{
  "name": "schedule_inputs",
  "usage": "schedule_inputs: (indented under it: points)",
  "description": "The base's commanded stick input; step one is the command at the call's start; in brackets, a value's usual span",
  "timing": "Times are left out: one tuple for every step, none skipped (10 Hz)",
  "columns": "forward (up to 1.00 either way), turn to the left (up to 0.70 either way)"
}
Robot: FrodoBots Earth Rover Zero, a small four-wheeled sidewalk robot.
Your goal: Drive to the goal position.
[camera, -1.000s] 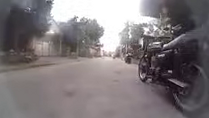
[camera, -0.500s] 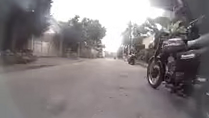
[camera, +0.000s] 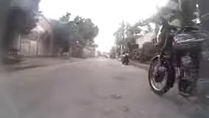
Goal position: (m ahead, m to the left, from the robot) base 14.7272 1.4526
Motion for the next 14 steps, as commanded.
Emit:
schedule_inputs:
  points:
    - [1.0, 0.0]
    - [1.0, 0.0]
    - [1.0, 0.0]
    - [1.0, 0.0]
    - [1.0, 0.0]
    - [1.0, 0.0]
    - [1.0, 0.0]
    - [1.0, 0.0]
    - [1.0, 0.0]
    - [1.0, 0.0]
    - [1.0, 0.0]
    - [1.0, 0.0]
    - [1.0, 0.0]
    - [1.0, 0.0]
